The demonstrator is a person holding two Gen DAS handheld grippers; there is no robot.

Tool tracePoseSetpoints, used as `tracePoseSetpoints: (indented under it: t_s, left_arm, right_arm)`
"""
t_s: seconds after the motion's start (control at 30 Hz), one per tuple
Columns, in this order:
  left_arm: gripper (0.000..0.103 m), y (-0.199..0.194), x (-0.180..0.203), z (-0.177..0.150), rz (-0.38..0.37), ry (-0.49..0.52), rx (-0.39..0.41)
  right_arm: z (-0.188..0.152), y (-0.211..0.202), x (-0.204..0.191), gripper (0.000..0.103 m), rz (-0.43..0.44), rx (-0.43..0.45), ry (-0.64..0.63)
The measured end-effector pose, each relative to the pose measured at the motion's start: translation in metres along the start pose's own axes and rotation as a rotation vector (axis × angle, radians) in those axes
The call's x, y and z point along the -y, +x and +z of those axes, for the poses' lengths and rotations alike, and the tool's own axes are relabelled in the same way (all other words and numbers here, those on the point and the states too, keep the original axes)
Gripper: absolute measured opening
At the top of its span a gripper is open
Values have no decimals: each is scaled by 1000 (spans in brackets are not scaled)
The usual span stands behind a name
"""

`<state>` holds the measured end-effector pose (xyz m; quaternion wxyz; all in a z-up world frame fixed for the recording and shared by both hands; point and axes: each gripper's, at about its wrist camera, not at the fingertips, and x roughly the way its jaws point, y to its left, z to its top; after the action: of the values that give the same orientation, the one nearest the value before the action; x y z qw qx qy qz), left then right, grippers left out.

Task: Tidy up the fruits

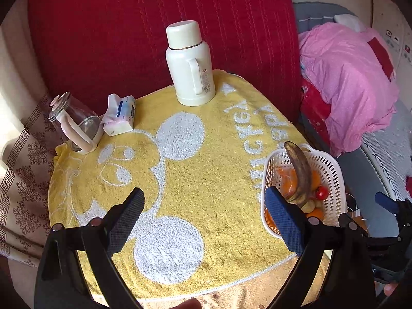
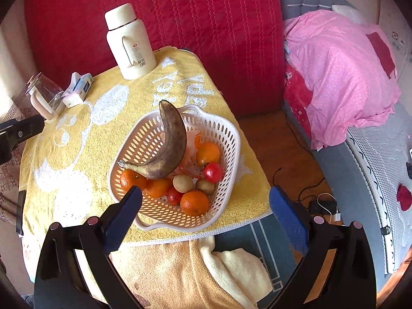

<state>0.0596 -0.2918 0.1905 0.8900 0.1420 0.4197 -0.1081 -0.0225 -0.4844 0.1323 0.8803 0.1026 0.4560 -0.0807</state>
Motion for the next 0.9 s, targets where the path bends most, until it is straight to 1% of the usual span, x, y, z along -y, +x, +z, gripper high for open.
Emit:
tracePoseSetpoints:
  t_s: [0.13, 0.33, 0.53, 0.67, 0.9]
  left_arm:
    - [94, -2, 4, -1, 17, 15, -3]
    - [94, 0, 19, -3, 74, 78, -12]
    - [94, 1, 31, -4, 59, 116, -19]
    - [94, 3, 41, -6, 73, 155, -17]
    - [94, 5, 51, -10, 82, 181, -22]
  right_arm:
    - [1, -2, 1, 100, -20, 3, -4]
    - [0, 0, 1, 100, -12, -13, 7]
    - [0, 1, 3, 100, -16, -23, 13]
    - [0, 2, 7, 100, -28, -20, 22]
    - [-3, 2, 11, 100, -48, -26, 19]
